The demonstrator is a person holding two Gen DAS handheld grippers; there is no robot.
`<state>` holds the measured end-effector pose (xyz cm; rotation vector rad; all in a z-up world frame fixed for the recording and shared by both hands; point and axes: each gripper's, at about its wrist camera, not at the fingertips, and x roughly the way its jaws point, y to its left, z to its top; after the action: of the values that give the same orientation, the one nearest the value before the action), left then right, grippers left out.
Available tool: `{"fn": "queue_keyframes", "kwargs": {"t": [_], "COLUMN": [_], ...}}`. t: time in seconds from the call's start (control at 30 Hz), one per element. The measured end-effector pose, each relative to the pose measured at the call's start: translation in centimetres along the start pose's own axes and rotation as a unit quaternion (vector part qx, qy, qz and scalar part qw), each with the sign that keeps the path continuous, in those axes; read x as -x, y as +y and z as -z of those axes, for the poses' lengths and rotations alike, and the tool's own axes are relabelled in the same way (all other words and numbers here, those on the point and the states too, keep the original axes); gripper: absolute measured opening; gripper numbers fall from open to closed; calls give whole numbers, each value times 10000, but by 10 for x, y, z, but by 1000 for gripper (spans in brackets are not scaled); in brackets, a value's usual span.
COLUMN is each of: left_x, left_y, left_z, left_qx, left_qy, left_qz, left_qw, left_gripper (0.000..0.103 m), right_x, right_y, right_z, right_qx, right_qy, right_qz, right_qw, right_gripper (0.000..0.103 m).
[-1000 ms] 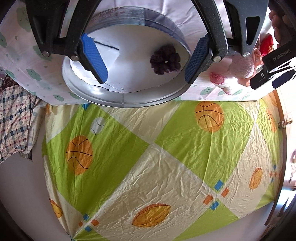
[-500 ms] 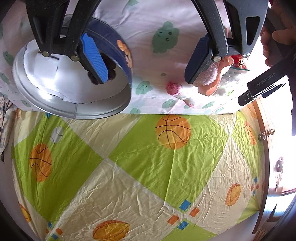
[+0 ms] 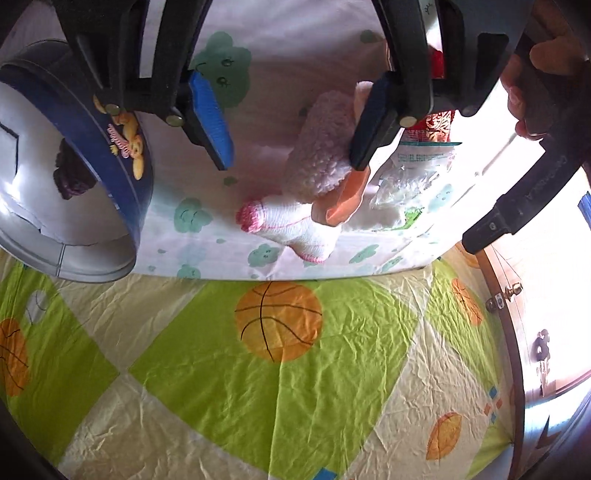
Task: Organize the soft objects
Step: 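Grasp the pink fluffy puff with the right tool while the left tool grasps the pale pink cloth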
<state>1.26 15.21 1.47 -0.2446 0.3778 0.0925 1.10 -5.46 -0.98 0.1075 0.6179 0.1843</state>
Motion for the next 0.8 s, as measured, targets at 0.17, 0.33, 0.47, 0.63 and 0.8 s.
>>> {"fn": "queue_keyframes", "kwargs": {"t": [0.17,0.33,0.47,0.63,0.8], "left_x": [0,3,6,8,9], "left_y": [-4,-8,-14,-30,-67], "left_z": [1,2,3,6,18], "left_qx": [-89,-186,-287,-546,-1168], "left_qy": [21,-42,-100,-18,320], "left_qz": [69,199,434,1021,1688], "left_qw": [9999,9996,9986,9933,9782], "left_gripper": [103,103,103,103,102], "right_x": [-31,-27,3,38,65], "right_y": [-2,-12,-9,-20,-39], "right_z": [-2,1,1,9,4], "right_qx": [-440,-714,-358,35,122], "right_qy": [639,684,258,-233,-894], "right_qz": [-297,-691,-696,-296,173], "right_qw": [9965,9927,9966,9993,9958], "right_gripper": [32,19,19,19,19]}}
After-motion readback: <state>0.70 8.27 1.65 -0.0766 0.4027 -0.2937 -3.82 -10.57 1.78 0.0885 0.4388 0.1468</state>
